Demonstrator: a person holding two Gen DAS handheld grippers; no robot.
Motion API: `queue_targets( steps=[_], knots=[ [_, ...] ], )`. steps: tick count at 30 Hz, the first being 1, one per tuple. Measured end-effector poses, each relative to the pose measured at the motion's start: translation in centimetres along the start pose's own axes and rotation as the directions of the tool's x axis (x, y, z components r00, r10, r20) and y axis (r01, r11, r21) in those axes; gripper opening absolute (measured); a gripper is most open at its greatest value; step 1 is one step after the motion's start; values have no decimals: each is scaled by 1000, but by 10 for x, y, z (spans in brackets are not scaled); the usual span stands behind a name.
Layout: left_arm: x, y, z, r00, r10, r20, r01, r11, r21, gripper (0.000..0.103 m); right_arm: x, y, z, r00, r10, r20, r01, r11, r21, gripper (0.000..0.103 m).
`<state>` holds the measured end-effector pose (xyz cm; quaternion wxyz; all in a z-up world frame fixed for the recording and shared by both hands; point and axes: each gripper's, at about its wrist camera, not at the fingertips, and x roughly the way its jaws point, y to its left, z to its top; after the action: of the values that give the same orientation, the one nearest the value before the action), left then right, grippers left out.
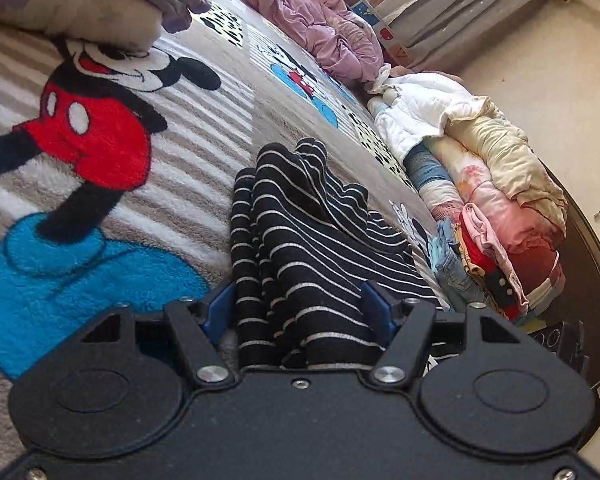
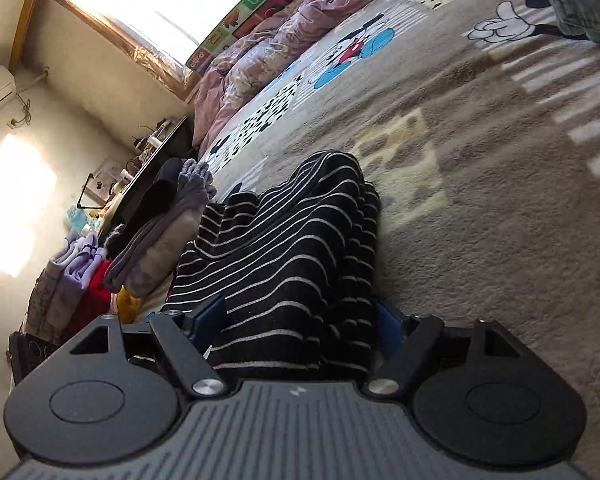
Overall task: Fold clothes
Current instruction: 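Lift the folded striped bundle off the bed with both grippers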
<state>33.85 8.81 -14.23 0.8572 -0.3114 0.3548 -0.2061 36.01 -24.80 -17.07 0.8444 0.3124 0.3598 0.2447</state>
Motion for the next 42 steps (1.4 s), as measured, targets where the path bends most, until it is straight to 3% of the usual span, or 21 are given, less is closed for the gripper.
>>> queue_targets(
  steps=[4,6,9,14,20,26,31,36,42],
  knots=[
    [7,-5,-2,1000,-15,2,15,1000,-3,65,9,4,-1,1000,4,6,-4,999,-32,69],
    [9,-7,-5,1000,-17,10,17,1000,-6,55,10,5,-2,1000,8,9,-8,999,-34,64],
    [8,-8,-6,999,-31,19,31,999,-30,38,9,3,-3,999,37,21,-37,999,-14,48],
    [-7,-11,-3,995,-70,71,74,996,-57,35,6,7,0,994,98,48,-99,995,14,41],
    [-53,-15,2,979,-112,171,129,988,-91,35,-4,33,6,974,206,97,-209,977,29,41],
    [-111,-24,-13,963,-104,250,126,989,-76,35,-16,68,-9,951,294,101,-297,955,18,41],
    [-152,-25,-42,965,-31,261,42,998,-37,35,-23,84,-40,944,320,75,-322,946,17,41],
    [-197,-17,-62,956,18,293,-5,999,-45,35,-27,109,-75,941,337,27,-337,942,-2,41],
    [-266,-7,-74,917,62,394,-29,996,-89,35,-22,159,-104,915,401,-33,-402,915,-21,41]
  ],
)
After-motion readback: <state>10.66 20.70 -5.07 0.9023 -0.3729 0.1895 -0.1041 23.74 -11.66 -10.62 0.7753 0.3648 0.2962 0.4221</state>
